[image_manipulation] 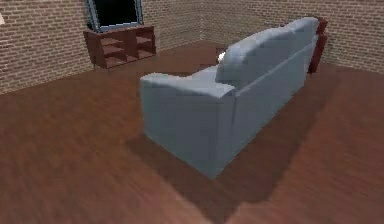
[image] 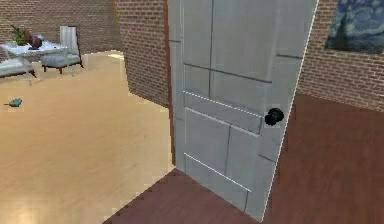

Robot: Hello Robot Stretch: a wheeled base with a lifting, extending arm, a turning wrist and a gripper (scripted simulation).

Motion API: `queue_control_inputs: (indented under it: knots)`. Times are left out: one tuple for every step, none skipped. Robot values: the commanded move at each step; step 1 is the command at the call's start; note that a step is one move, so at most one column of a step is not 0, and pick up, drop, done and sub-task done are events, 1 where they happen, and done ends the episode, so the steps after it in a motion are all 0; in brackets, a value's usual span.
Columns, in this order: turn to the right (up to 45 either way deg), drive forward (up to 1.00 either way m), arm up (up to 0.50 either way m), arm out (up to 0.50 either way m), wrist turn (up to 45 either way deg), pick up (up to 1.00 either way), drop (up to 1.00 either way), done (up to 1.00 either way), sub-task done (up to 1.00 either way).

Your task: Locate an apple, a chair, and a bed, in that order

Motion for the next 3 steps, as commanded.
queue_control_inputs:
  knots:
    - [-45.0,0.00,0.00,0.00,0.0,0.00,0.00,0.00,0.00]
    - [-9.0,0.00,0.00,0.00,0.0,0.00,0.00,0.00,0.00]
    - [0.0,1.00,0.00,0.00,0.0,0.00,0.00,0.00,0.00]
